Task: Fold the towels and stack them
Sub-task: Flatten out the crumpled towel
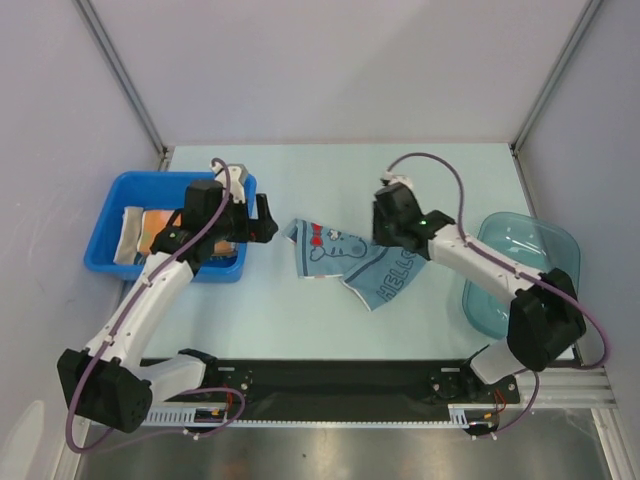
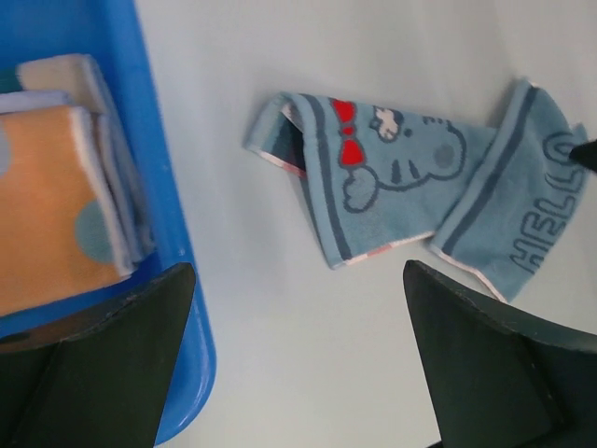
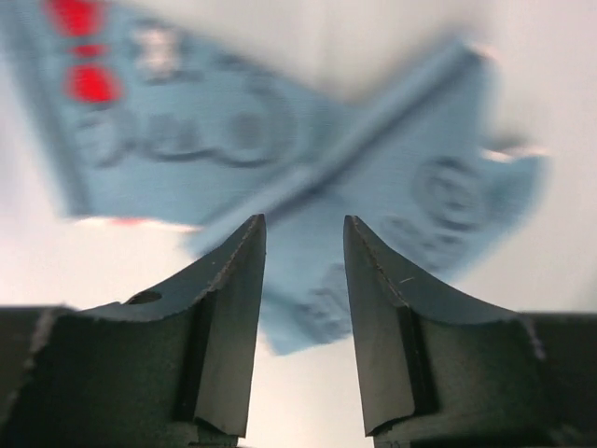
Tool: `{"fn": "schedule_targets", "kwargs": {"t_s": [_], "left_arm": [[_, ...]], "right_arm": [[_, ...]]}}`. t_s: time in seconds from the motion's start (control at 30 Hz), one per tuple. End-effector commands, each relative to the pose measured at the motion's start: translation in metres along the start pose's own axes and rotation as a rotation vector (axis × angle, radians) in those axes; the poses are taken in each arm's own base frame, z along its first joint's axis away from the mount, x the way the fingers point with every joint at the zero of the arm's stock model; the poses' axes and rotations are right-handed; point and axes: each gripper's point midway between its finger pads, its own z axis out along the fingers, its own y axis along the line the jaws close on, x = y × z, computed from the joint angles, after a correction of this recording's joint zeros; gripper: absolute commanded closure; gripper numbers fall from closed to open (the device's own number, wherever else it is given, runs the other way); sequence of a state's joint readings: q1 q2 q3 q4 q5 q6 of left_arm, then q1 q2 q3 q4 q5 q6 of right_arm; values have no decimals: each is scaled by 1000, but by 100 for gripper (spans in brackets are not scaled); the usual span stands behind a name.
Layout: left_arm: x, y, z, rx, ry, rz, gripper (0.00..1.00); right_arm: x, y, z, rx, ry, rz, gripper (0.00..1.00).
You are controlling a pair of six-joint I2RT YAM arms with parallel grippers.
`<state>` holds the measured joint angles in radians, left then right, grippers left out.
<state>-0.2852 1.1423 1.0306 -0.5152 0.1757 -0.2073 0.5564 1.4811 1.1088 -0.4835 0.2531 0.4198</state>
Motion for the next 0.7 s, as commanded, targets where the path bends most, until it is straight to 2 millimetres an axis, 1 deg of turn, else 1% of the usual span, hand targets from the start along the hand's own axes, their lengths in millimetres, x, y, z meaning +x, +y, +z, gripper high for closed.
{"fn": "schedule_targets", "kwargs": {"t_s": [0.0,0.03,0.07,0.1,0.13,0.17,0.2,0.23,0.27,0.3,0.33,0.37,0.4,0.43,0.47,0.5,0.67], "left_arm": [[-36,12,-29,-115,-164,-49,0],[-38,10,-34,-110,-184,-55,0],[-39,10,-37,-107,-188,-49,0],[-40,10,-39,-107,-191,-44,0],[-35,12,-37,-118,-166,-41,0],[-34,23,-38,-184,-163,-51,0],[-36,32,-39,-238,-160,-69,0],[-28,43,-41,-297,-126,-93,0],[-28,51,-42,-334,-123,-130,0],[-24,55,-41,-350,-118,-154,0],[-25,63,-43,-359,-137,-207,0],[-27,63,-47,-343,-163,-235,0],[-19,63,-43,-316,-156,-257,0],[-23,64,-44,-296,-183,-274,0],[-24,70,-45,-298,-197,-305,0],[-23,71,-46,-294,-200,-313,0],[-21,76,-46,-304,-187,-305,0]], "right_arm": [[-23,81,-10,-149,-82,-22,55],[-20,98,-5,-170,-78,-42,54],[3,119,8,-172,-32,-94,54],[9,131,14,-176,-11,-99,54],[5,148,15,-193,-17,-105,54],[22,158,31,-180,19,-131,54],[31,171,33,-188,32,-138,55],[27,186,32,-215,17,-133,55],[34,193,38,-217,23,-136,55],[45,203,44,-224,30,-148,55],[46,214,48,-249,17,-125,55],[49,221,50,-264,16,-123,55],[59,224,59,-255,29,-124,55],[65,225,62,-238,38,-118,55],[63,229,62,-233,31,-122,55],[69,228,67,-217,38,-132,55],[87,231,71,-198,40,-170,56]]}}
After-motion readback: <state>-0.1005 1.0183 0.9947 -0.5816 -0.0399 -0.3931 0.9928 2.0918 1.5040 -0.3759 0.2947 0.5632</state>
